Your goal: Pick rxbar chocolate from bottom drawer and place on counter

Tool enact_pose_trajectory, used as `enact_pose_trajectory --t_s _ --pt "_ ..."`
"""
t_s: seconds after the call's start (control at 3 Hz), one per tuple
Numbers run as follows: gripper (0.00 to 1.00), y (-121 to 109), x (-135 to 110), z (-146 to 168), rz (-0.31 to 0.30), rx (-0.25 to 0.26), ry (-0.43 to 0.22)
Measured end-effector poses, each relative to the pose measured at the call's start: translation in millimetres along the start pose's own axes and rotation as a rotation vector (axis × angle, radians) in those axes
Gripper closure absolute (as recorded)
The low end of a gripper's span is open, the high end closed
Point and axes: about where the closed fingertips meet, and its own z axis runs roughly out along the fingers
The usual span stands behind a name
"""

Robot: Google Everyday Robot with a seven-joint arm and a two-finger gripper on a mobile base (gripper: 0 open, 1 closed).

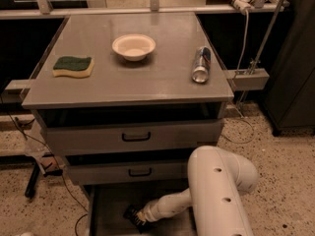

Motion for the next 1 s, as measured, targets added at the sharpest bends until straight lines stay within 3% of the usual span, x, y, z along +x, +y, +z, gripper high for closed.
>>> enact_pose_trajectory --t_s 0.67,1.0 --pt "1.0 -7 -5 -69 0.117 -0.038 -0.055" --pt "1.0 -14 -25 -140 0.191 -0.02 -0.077"
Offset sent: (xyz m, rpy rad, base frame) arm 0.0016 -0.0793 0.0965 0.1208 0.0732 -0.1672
